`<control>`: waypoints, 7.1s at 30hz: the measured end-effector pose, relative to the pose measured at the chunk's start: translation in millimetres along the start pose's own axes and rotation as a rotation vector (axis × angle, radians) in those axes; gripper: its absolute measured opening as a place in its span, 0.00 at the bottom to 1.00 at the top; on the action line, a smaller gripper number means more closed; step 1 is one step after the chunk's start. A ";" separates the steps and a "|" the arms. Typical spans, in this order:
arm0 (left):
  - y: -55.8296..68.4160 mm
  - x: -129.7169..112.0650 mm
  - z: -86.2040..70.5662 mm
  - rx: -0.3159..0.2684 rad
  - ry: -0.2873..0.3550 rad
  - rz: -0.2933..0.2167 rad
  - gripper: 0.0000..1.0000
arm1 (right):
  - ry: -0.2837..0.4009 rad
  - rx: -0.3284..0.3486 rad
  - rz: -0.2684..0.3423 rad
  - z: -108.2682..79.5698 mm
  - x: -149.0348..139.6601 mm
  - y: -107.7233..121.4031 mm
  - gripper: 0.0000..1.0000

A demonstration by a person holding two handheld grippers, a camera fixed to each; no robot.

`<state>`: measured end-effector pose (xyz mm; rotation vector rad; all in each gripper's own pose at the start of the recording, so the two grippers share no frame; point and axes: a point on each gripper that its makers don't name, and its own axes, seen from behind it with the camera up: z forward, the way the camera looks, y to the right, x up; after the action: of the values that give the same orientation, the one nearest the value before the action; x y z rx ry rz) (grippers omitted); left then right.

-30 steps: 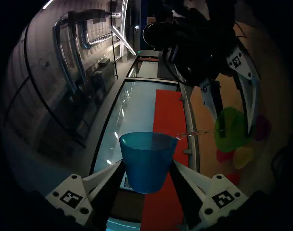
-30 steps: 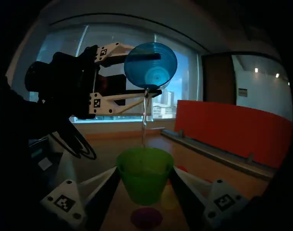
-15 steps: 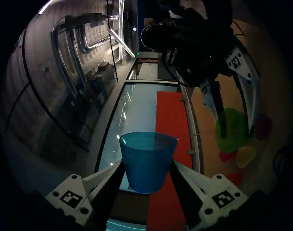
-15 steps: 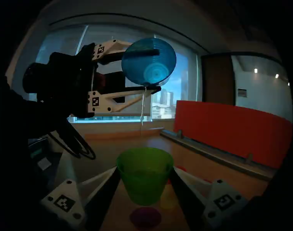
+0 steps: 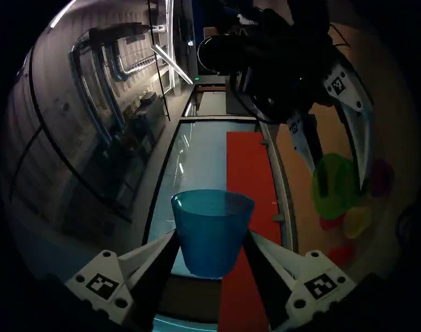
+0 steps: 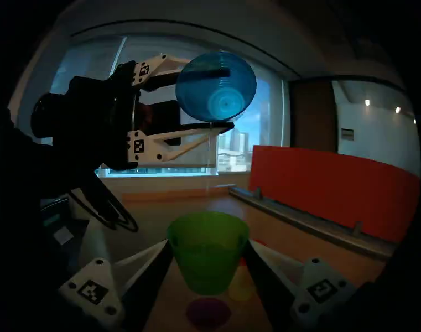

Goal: Pour water

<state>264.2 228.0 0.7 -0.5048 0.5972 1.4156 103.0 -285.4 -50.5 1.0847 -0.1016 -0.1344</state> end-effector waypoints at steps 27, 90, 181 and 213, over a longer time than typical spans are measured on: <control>15.5 -18.9 9.5 -0.044 -0.038 -0.294 0.79 | 0.002 -0.012 0.004 -1.8 -0.8 5.5 0.88; 16.4 -60.2 -1.5 -0.086 -0.025 -1.460 0.78 | 0.012 -0.058 -0.008 -17.5 15.4 11.3 0.88; 298.7 -73.9 -47.7 -0.686 -0.382 -1.319 0.80 | -0.337 -0.129 0.113 -67.4 -106.4 85.6 0.89; 365.2 -73.2 -58.8 -0.893 -0.455 -1.188 0.79 | -0.452 -0.114 0.142 -64.3 -159.8 90.5 0.89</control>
<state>-108.1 169.8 13.9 -0.9722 -0.7037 0.5059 -39.9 -162.2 -2.8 0.9153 -0.5691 -0.2531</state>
